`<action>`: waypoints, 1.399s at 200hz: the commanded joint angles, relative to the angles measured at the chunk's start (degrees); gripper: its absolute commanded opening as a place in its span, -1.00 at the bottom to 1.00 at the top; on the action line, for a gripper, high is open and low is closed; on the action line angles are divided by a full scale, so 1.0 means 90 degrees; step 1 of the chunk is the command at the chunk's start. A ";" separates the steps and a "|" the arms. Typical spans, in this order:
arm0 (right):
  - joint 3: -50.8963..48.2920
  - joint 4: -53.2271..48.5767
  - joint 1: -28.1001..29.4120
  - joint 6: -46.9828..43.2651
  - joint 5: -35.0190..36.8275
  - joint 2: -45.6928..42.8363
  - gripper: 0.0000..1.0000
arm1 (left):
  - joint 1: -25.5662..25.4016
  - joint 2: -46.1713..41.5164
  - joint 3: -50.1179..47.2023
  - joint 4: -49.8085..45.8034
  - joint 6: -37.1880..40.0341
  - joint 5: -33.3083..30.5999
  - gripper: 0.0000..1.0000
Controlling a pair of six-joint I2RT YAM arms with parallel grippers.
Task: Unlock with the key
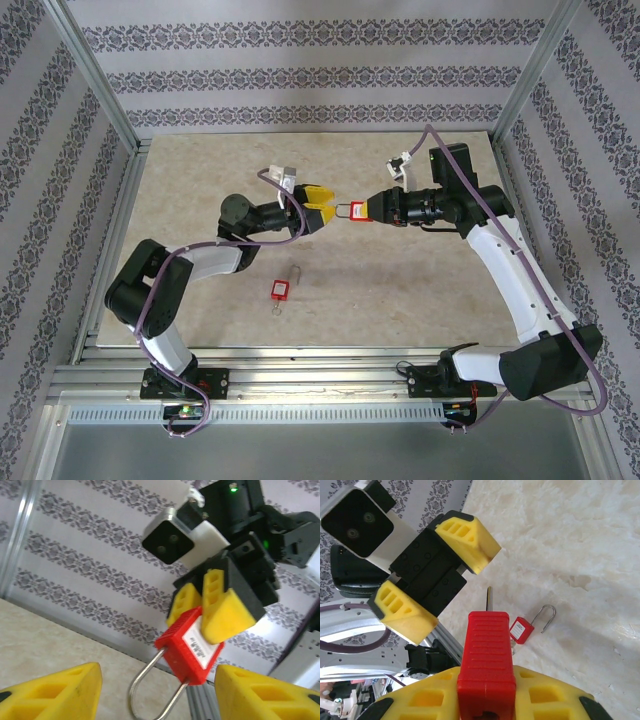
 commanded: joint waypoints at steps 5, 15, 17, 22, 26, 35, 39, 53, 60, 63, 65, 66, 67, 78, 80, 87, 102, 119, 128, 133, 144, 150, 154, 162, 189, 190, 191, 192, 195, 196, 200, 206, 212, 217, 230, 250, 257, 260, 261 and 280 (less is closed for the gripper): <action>-0.0090 0.0213 -0.0021 0.0027 -0.0281 -0.0075 -1.00 | -0.0131 0.0192 0.0283 0.0559 -0.0443 0.0797 0.15; -0.0090 0.0252 -0.0007 0.0042 -0.0309 -0.0075 -1.00 | -0.0159 0.0289 0.0379 0.0554 -0.0621 0.1001 0.12; -0.0090 0.0255 -0.0011 0.0042 -0.0321 -0.0075 -1.00 | -0.0160 0.0304 0.0393 0.0559 -0.0659 0.1034 0.11; -0.0083 0.0270 -0.0012 0.0046 -0.0333 -0.0077 -1.00 | -0.0161 0.0335 0.0435 0.0558 -0.0749 0.1104 0.11; -0.0081 0.0283 -0.0002 0.0049 -0.0338 -0.0084 -1.00 | -0.0166 0.0370 0.0457 0.0554 -0.0825 0.1156 0.11; -0.0080 0.0302 0.0017 0.0058 -0.0344 -0.0094 -1.00 | -0.0181 0.0438 0.0527 0.0555 -0.0946 0.1294 0.12; -0.0080 0.0304 0.0024 0.0056 -0.0359 -0.0095 -1.00 | -0.0188 0.0462 0.0565 0.0556 -0.1006 0.1358 0.12; -0.0085 0.0304 0.0027 0.0060 -0.0345 -0.0104 -1.00 | -0.0191 0.0563 0.0678 0.0557 -0.1206 0.1549 0.12; -0.0095 0.0313 0.0027 0.0066 -0.0354 -0.0104 -1.00 | -0.0190 0.0576 0.0681 0.0554 -0.1253 0.1596 0.11; -0.0099 0.0313 0.0035 0.0078 -0.0359 -0.0104 -1.00 | -0.0195 0.0564 0.0673 0.0559 -0.1249 0.1606 0.10; -0.0107 0.0321 0.0039 0.0080 -0.0363 -0.0104 -1.00 | -0.0192 0.0566 0.0667 0.0555 -0.1246 0.1608 0.10; -0.0108 0.0322 0.0038 0.0082 -0.0363 -0.0104 -1.00 | -0.0191 0.0561 0.0666 0.0555 -0.1240 0.1609 0.09; -0.0109 0.0323 0.0037 0.0078 -0.0359 -0.0104 -1.00 | -0.0191 0.0564 0.0656 0.0555 -0.1242 0.1609 0.09; -0.0119 0.0324 0.0059 0.0092 -0.0345 -0.0114 -1.00 | -0.0199 0.0561 0.0624 0.0555 -0.1224 0.1620 0.10; -0.0119 0.0324 0.0057 0.0086 -0.0344 -0.0114 -1.00 | -0.0200 0.0565 0.0625 0.0555 -0.1232 0.1646 0.10; -0.0115 0.0324 0.0063 0.0089 -0.0344 -0.0123 -1.00 | -0.0196 0.0597 0.0635 0.0550 -0.1281 0.1731 0.11; -0.0081 0.0324 0.0063 0.0117 -0.0383 -0.0157 -1.00 | -0.0099 0.0625 0.0553 0.0547 -0.1323 0.1735 0.11; -0.0071 0.0312 0.0074 0.0126 -0.0420 -0.0210 -1.00 | 0.0008 0.0621 0.0393 0.0535 -0.1289 0.1702 0.16; -0.0088 0.0326 0.0085 0.0142 -0.0461 -0.0245 -1.00 | 0.0041 0.0634 0.0331 0.0535 -0.1291 0.1687 0.17; -0.0104 0.0350 0.0094 0.0158 -0.0477 -0.0259 -1.00 | 0.0049 0.0638 0.0333 0.0543 -0.1310 0.1686 0.17; -0.0143 0.0370 0.0119 0.0171 -0.0492 -0.0289 -1.00 | 0.0051 0.0651 0.0337 0.0535 -0.1360 0.1683 0.18; -0.0165 0.0387 0.0142 0.0189 -0.0498 -0.0313 -1.00 | 0.0050 0.0652 0.0347 0.0535 -0.1388 0.1673 0.18; -0.0191 0.0405 0.0149 0.0205 -0.0496 -0.0319 -1.00 | 0.0054 0.0662 0.0368 0.0535 -0.1412 0.1684 0.19; -0.0224 0.0435 0.0178 0.0211 -0.0497 -0.0338 -1.00 | 0.0051 0.0665 0.0405 0.0537 -0.1461 0.1722 0.19; -0.0310 0.0576 0.0268 0.0291 -0.0508 -0.0407 -1.00 | 0.0211 0.0669 0.0363 0.0532 -0.1551 0.1673 0.18; -0.0317 0.0587 0.0269 0.0295 -0.0509 -0.0407 -1.00 | 0.0220 0.0667 0.0363 0.0523 -0.1554 0.1670 0.18; -0.0321 0.0592 0.0270 0.0297 -0.0515 -0.0407 -1.00 | 0.0220 0.0661 0.0363 0.0514 -0.1551 0.1669 0.18; -0.0328 0.0599 0.0270 0.0303 -0.0518 -0.0407 -1.00 | 0.0220 0.0658 0.0362 0.0515 -0.1549 0.1673 0.18; -0.0347 0.0627 0.0284 0.0313 -0.0522 -0.0402 -1.00 | 0.0225 0.0638 0.0372 0.0485 -0.1525 0.1682 0.18; -0.0355 0.0632 0.0287 0.0316 -0.0521 -0.0400 -1.00 | 0.0222 0.0632 0.0377 0.0471 -0.1522 0.1684 0.18; -0.0377 0.0654 0.0304 0.0313 -0.0520 -0.0390 -1.00 | 0.0222 0.0601 0.0374 0.0414 -0.1479 0.1681 0.18; -0.0400 0.0682 0.0318 0.0328 -0.0519 -0.0357 -1.00 | 0.0226 0.0542 0.0346 0.0286 -0.1364 0.1654 0.17; -0.0417 0.0732 0.0336 0.0335 -0.0520 -0.0326 -1.00 | 0.0229 0.0468 0.0336 0.0076 -0.1201 0.1622 0.11; -0.0422 0.0778 0.0367 0.0338 -0.0529 -0.0301 -1.00 | 0.0229 0.0393 0.0324 -0.0177 -0.0971 0.1589 0.04; -0.0408 0.0846 0.0458 0.0331 -0.0488 -0.0220 -1.00 | 0.0293 0.0126 0.0254 -0.1063 -0.0402 0.1383 -0.03; -0.0351 0.0989 0.0534 0.0321 -0.0496 -0.0046 -1.00 | 0.0337 -0.0252 0.0286 -0.2018 0.0085 0.1325 -0.08; -0.0316 0.1034 0.0553 0.0336 -0.0505 0.0022 -1.00 | 0.0335 -0.0317 0.0321 -0.2223 0.0152 0.1395 -0.16; -0.0302 0.1074 0.0563 0.0335 -0.0516 0.0048 -1.00 | 0.0336 -0.0337 0.0334 -0.2278 0.0169 0.1425 -0.20; -0.0298 0.1085 0.0568 0.0342 -0.0518 0.0060 -1.00 | 0.0336 -0.0344 0.0329 -0.2283 0.0170 0.1424 -0.22; -0.0220 0.1276 0.0637 0.0377 -0.0582 0.0246 -1.00 | 0.0351 -0.0428 0.0266 -0.2312 0.0126 0.1519 -0.37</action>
